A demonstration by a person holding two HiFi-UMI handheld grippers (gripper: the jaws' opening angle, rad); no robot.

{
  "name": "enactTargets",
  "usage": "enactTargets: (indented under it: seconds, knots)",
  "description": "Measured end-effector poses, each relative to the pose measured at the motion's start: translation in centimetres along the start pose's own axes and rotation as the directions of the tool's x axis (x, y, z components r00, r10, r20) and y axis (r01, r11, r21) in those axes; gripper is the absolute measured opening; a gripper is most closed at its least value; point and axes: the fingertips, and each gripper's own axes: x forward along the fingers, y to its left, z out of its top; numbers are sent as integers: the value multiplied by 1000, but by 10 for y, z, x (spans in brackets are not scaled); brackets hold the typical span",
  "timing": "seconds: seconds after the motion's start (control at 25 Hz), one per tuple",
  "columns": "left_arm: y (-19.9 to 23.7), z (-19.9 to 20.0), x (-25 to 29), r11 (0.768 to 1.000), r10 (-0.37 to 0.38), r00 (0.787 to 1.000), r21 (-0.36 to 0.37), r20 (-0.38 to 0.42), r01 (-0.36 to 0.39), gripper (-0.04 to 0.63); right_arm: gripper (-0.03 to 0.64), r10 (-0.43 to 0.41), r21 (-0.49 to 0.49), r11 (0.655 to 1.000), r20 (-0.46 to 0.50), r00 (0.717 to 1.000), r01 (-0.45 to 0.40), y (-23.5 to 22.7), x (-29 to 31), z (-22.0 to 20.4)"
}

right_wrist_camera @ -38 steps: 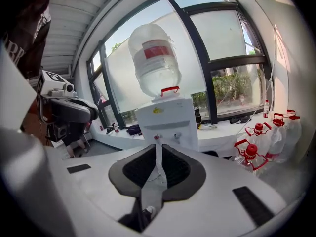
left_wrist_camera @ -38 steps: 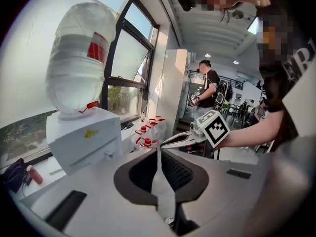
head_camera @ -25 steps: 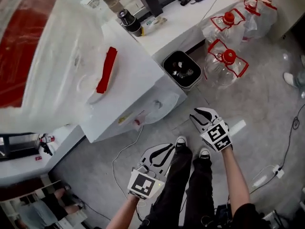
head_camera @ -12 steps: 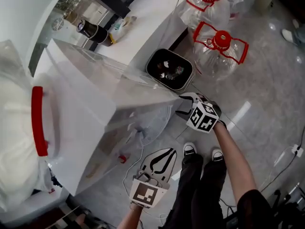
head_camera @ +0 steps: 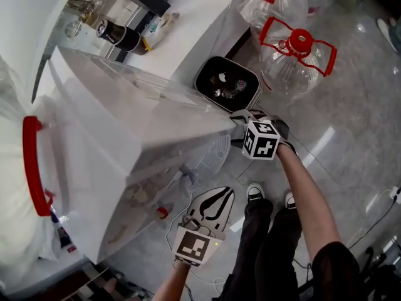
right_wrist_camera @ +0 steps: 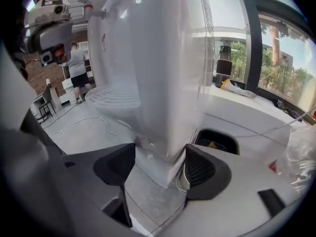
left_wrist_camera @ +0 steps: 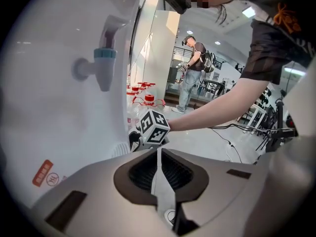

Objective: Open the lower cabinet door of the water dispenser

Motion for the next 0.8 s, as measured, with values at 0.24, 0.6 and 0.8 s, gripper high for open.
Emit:
enactTargets:
  seconds: [0.24,0.6,0.8]
  knots:
    - [5,0,-4,999,35,999,-31,3,-35,26,302,-2,22,1000,-4,1000,2,2,-1,-1]
    - [-8,-3,-6,998,32,999,-51,12,-31,26,279,-57,112,992,14,998,55,4,-3,-3]
    - [-19,-8,-15,998,32,999,-61,2,-31,26,278,-85,142,986,-31,996,89,11,-7,-8]
